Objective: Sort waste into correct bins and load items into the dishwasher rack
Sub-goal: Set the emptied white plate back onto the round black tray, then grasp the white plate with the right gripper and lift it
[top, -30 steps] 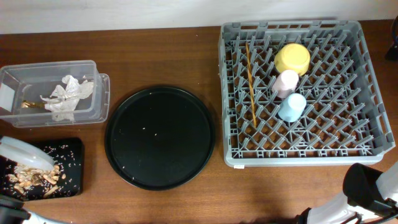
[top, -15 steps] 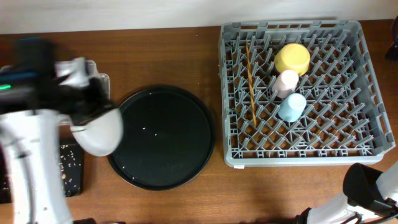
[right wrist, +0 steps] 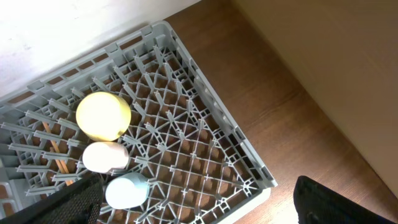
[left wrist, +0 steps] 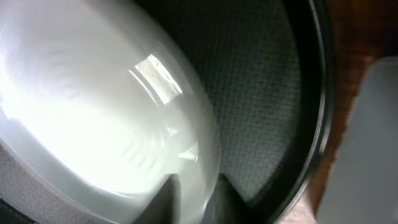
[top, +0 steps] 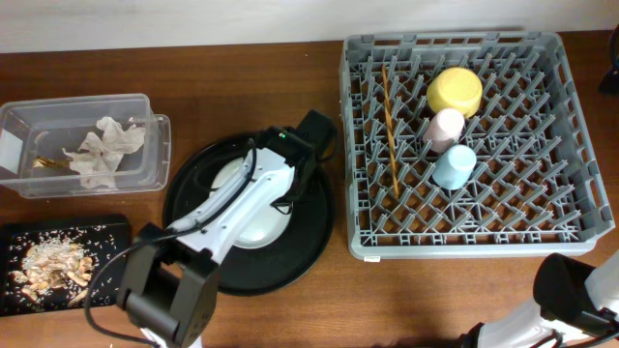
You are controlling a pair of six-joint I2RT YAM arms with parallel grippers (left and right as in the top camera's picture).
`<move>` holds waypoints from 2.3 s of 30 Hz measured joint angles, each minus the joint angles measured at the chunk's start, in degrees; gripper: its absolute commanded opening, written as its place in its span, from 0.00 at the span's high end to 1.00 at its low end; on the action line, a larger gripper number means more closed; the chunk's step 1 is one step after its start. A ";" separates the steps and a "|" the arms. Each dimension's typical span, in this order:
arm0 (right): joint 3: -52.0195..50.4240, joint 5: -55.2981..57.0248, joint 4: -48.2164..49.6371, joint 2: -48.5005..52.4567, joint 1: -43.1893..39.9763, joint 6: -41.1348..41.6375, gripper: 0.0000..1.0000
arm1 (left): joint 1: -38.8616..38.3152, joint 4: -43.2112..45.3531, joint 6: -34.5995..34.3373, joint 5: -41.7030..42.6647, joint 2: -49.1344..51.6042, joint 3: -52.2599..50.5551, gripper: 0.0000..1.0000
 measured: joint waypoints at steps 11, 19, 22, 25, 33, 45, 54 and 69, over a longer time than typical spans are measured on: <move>0.00 0.00 0.04 0.02 0.00 -0.02 0.02 | 24.55 -30.84 0.11 -1.42 -5.79 27.04 0.01; 0.00 0.00 0.00 0.02 0.00 0.00 0.02 | 59.58 -33.97 0.02 -3.78 -9.27 28.06 0.01; 0.00 -2.82 0.07 0.02 0.00 0.07 0.02 | 63.36 -33.97 0.00 -3.78 -9.29 28.06 0.01; 0.00 -24.11 0.02 0.02 -0.04 0.09 0.02 | 63.78 -33.94 0.02 -3.80 -9.29 28.06 0.01; -10.27 -37.42 0.48 1.20 39.82 -3.23 0.02 | 63.78 -33.94 0.02 -3.78 -9.29 28.06 0.00; -41.09 -14.71 31.10 18.78 63.89 10.78 0.07 | 63.78 -33.94 0.02 -3.78 -9.29 28.06 0.01; -41.55 -12.85 34.10 30.45 63.89 15.32 0.58 | 63.78 -33.97 0.02 -3.78 -9.29 28.06 0.01; -3.56 -9.44 11.26 32.59 53.51 15.43 0.96 | 63.78 -33.99 0.02 -3.78 -9.29 28.06 0.01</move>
